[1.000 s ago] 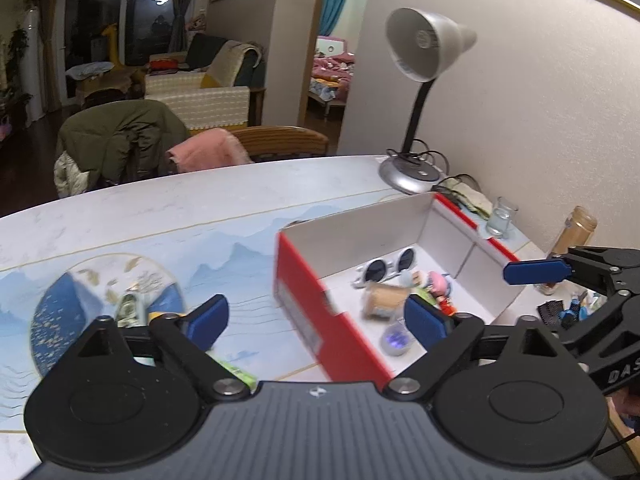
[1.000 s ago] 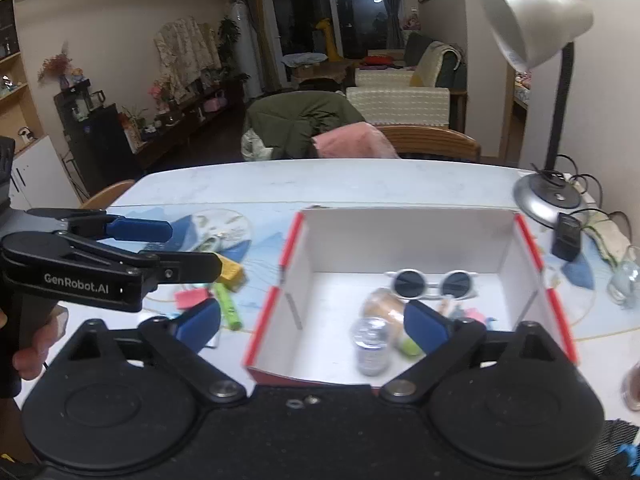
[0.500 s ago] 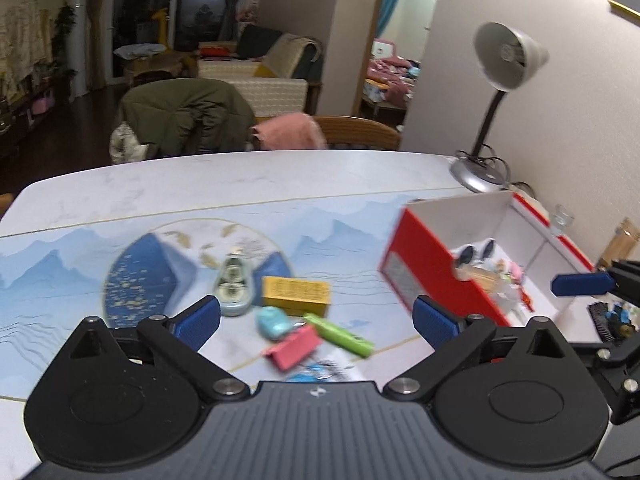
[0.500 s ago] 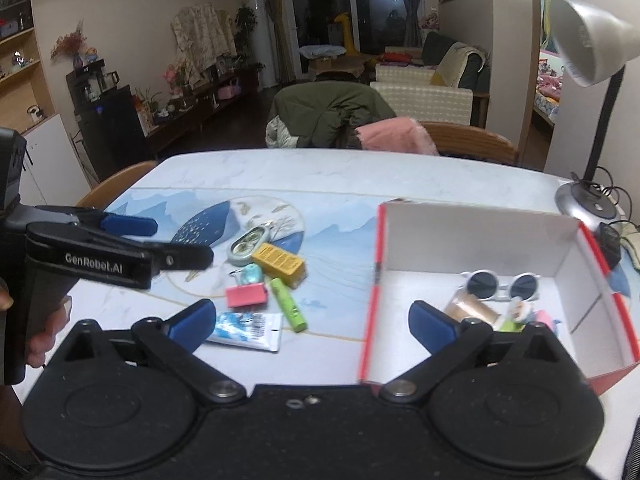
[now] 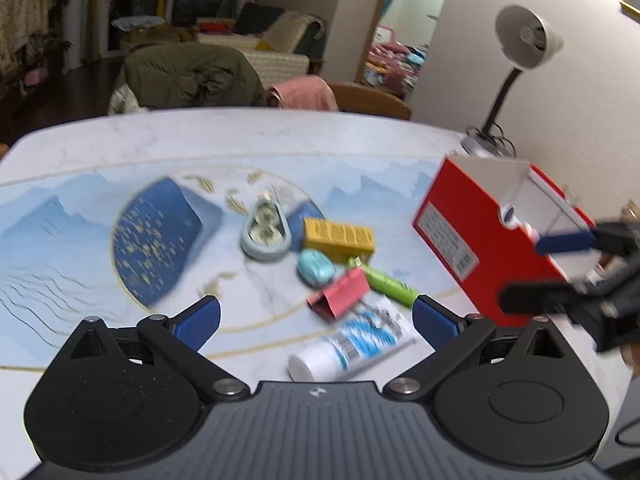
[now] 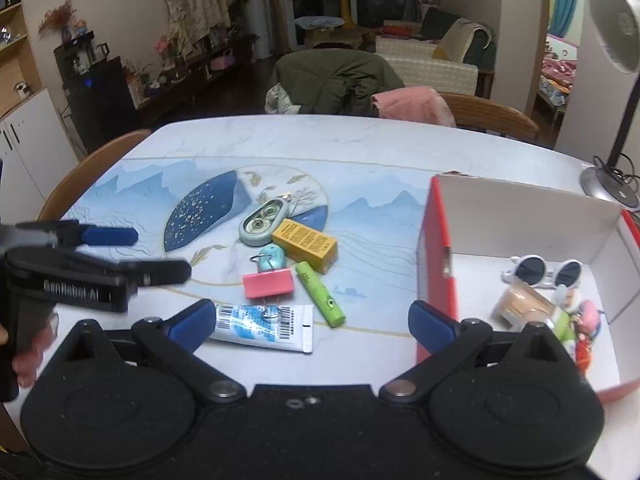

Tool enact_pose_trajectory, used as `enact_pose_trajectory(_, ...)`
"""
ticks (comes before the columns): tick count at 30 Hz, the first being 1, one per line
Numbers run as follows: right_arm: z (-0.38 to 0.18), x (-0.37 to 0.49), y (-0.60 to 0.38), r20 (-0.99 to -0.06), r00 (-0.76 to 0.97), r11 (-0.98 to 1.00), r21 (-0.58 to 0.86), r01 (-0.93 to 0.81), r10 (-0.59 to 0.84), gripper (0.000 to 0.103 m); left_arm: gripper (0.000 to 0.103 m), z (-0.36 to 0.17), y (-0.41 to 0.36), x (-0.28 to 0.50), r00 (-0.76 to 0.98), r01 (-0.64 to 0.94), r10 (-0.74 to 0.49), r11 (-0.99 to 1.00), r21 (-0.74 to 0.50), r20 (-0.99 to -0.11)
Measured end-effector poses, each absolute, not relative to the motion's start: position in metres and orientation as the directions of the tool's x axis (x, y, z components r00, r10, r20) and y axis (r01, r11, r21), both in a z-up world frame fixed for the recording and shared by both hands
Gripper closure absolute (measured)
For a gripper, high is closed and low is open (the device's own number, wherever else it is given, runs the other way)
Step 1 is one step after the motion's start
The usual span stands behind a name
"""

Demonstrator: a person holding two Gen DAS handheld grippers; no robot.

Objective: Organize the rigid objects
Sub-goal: 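Move both tools back over the pile toward the toothpaste and glue stick, then grasp the white toothpaste tube with the left tool while the right tool grasps the green glue stick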

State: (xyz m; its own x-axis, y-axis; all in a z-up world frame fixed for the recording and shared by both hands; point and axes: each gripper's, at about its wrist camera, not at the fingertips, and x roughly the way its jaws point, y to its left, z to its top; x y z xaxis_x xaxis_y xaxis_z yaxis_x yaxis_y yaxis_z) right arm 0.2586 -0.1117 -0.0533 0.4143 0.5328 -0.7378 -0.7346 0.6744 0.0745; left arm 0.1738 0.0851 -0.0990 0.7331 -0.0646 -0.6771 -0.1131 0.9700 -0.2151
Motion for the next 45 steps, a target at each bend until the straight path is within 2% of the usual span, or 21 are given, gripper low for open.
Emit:
enact_pose_trajectory(11, -0.093, 0.282, -0.069, -0.815, 0.373, 0.639, -0.004, -0.769, 0.443, 0.011, 0.000, -0.141, 0.067, 0.184, 0.682, -0.008, -0.136, 0.981, -0.194, -0.719)
enact_pose_trajectory(13, -0.100, 0.289, -0.064, -0.827, 0.362, 0.641, -0.003, -0.767, 0.430, 0.019, 0.000, -0.146, 0.069, 0.187, 0.675, -0.004, -0.145, 0.980, -0.199, -0.723)
enact_pose_trajectory(28, -0.144, 0.327, -0.035, -0.885, 0.345, 0.654, -0.063, -0.754, 0.312, 0.050, 0.002, -0.168, 0.074, 0.199, 0.642, 0.091, -0.162, 0.987, -0.135, -0.750)
enact_pose_trajectory(31, -0.145, 0.330, -0.032, -0.884, 0.339, 0.649, -0.056, -0.758, 0.320, 0.053, 0.007, -0.168, 0.076, 0.200, 0.651, 0.103, -0.172, 0.985, -0.138, -0.740)
enact_pose_trajectory(35, -0.147, 0.333, -0.027, -0.885, 0.331, 0.641, -0.050, -0.766, 0.327, 0.054, 0.022, -0.167, 0.076, 0.202, 0.660, 0.117, -0.178, 0.984, -0.133, -0.730)
enact_pose_trajectory(45, -0.150, 0.332, -0.022, -0.883, 0.295, 0.615, -0.010, -0.788, 0.364, 0.073, 0.047, -0.166, 0.069, 0.197, 0.660, 0.180, -0.209, 0.977, -0.118, -0.721)
